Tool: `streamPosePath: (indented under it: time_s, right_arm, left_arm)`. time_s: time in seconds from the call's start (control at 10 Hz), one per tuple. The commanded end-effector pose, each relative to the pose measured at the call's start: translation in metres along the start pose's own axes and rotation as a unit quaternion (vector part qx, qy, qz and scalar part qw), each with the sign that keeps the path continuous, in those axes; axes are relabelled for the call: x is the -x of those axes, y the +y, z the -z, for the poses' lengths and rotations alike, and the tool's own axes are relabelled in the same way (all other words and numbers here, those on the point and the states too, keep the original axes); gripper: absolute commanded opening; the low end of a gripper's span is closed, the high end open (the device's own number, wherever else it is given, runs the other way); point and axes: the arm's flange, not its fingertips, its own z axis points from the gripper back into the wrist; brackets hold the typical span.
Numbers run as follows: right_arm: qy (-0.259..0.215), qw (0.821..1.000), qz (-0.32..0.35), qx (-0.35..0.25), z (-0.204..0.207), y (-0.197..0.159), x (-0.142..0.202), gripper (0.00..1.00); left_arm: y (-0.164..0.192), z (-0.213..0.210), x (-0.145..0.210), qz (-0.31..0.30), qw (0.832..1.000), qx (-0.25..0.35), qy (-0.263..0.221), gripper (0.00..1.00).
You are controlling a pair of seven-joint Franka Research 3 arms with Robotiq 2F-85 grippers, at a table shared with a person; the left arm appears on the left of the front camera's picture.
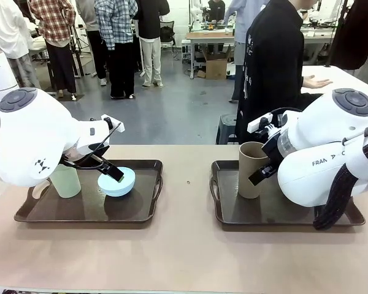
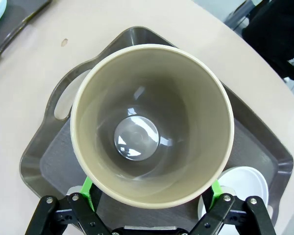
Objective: Set up a tray with a mat and arrange the tableware.
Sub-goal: Pick up the Picnic Bowl and Reusable plastic cup from the Handle tray in front of the human's position and hold them in the air.
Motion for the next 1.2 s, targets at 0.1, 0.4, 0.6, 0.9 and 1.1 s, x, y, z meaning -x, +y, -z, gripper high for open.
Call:
streamPosePath:
  time_s: [0.1, 0.4, 0.6, 0.9, 1.1]
  right_arm:
    - [0.0, 1.0, 0.001, 0.0, 0.0, 0.0, 0.0, 1.0]
    - [0.039, 0.993, 0.101, -0.035, -0.036, 0.012, 0.051, 1.0]
    - [0.056, 0.983, 0.171, -0.045, -0.092, 0.026, 0.136, 1.0]
    - [0.09, 0.978, 0.188, -0.01, -0.134, 0.047, 0.201, 1.0]
    - [0.08, 0.977, 0.198, -0.023, -0.103, -0.029, 0.013, 1.0]
  left_arm:
    - [0.0, 0.0, 0.0, 0.0, 1.0, 0.0, 0.0, 1.0]
    - [-0.027, -0.041, 0.029, -0.004, 0.999, 0.051, 0.005, 1.0]
    - [-0.05, -0.098, 0.076, -0.062, 0.992, 0.081, 0.068, 1.0]
    - [-0.068, -0.145, 0.136, -0.08, 0.972, 0.059, 0.215, 1.0]
    - [-0.042, -0.118, 0.028, -0.08, 0.98, 0.056, 0.172, 1.0]
